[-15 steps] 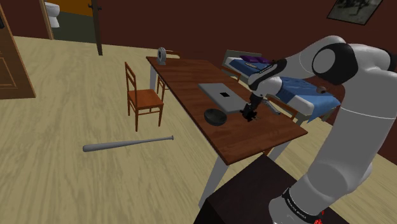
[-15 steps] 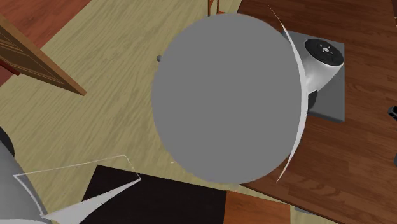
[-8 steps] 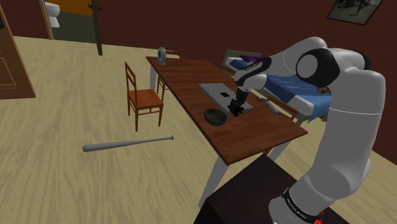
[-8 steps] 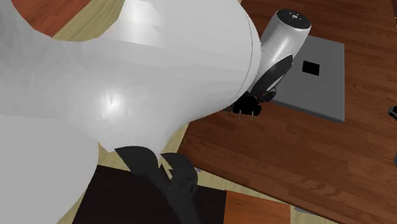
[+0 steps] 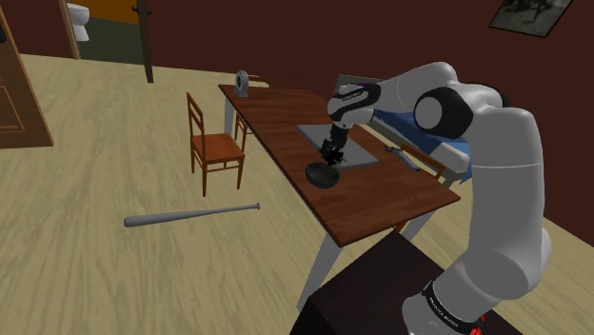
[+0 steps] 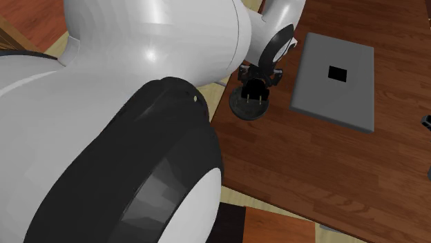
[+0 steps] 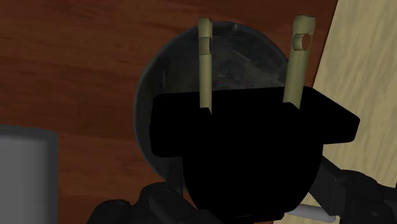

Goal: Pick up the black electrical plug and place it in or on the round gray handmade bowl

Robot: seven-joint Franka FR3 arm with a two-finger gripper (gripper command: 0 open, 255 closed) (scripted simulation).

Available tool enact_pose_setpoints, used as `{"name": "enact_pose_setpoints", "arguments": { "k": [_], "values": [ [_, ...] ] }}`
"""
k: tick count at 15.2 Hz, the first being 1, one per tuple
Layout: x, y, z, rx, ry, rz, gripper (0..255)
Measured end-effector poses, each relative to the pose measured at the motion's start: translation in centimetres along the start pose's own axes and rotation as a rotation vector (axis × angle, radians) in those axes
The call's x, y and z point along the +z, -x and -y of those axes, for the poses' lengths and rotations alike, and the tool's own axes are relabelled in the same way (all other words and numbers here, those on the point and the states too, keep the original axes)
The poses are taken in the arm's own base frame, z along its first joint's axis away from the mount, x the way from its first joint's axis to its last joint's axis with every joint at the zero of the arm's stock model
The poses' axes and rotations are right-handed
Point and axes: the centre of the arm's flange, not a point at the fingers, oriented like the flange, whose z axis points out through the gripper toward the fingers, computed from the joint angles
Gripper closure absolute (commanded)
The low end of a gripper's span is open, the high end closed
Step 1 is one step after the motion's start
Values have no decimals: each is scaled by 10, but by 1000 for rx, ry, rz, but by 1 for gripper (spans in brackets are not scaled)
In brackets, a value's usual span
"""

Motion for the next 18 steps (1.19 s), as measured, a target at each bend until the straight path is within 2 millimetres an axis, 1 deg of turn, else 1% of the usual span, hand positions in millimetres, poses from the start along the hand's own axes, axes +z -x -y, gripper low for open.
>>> {"name": "enact_pose_setpoints", "arguments": {
  "k": [1, 4, 13, 18],
  "values": [
    [3, -8, 4, 0, 0, 0, 255],
    [18, -14, 6, 1, 0, 1, 255],
    [64, -14, 5, 1, 0, 1, 255],
    [68, -13, 5, 1, 0, 1, 255]
  ]
}}
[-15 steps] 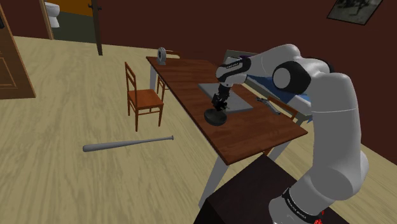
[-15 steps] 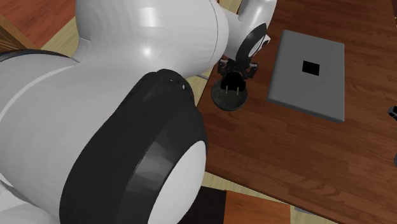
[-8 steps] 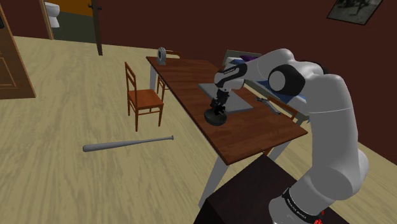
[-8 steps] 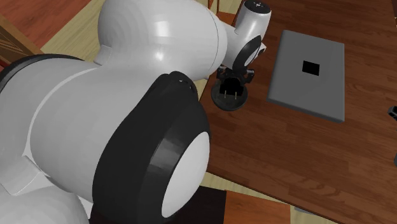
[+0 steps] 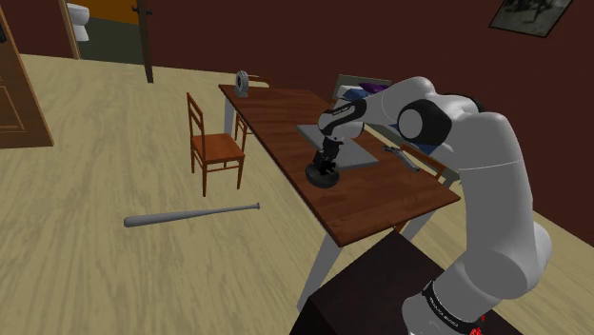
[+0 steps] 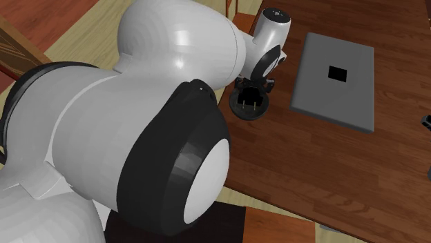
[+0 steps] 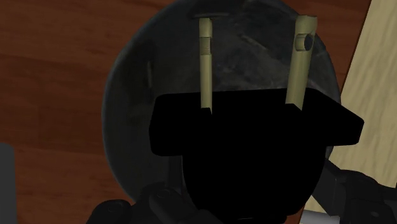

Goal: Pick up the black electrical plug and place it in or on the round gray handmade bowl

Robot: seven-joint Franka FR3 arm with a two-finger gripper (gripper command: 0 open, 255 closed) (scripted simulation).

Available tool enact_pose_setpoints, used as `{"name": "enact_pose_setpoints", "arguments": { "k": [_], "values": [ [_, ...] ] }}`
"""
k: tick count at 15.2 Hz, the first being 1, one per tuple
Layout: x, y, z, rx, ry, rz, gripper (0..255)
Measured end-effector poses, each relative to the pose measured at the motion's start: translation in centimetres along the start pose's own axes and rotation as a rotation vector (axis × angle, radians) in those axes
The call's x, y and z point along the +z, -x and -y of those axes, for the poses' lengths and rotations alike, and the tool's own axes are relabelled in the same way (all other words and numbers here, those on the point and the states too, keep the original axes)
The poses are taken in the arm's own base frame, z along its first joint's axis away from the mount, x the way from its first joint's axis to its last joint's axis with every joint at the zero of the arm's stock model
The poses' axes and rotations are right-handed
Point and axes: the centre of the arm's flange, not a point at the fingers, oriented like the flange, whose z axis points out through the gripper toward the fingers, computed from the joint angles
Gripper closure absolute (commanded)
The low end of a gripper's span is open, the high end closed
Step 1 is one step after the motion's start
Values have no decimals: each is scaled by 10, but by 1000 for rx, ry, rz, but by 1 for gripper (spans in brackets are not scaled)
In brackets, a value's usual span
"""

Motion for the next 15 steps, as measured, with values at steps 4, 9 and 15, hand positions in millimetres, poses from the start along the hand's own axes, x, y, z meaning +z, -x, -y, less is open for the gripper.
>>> {"name": "enact_pose_setpoints", "arguments": {
  "k": [4, 9, 15],
  "values": [
    [0, 0, 0, 0, 0, 0, 0],
    [0, 0, 0, 0, 0, 0, 0],
    [-48, -1, -1, 0, 0, -1, 0]
  ]
}}
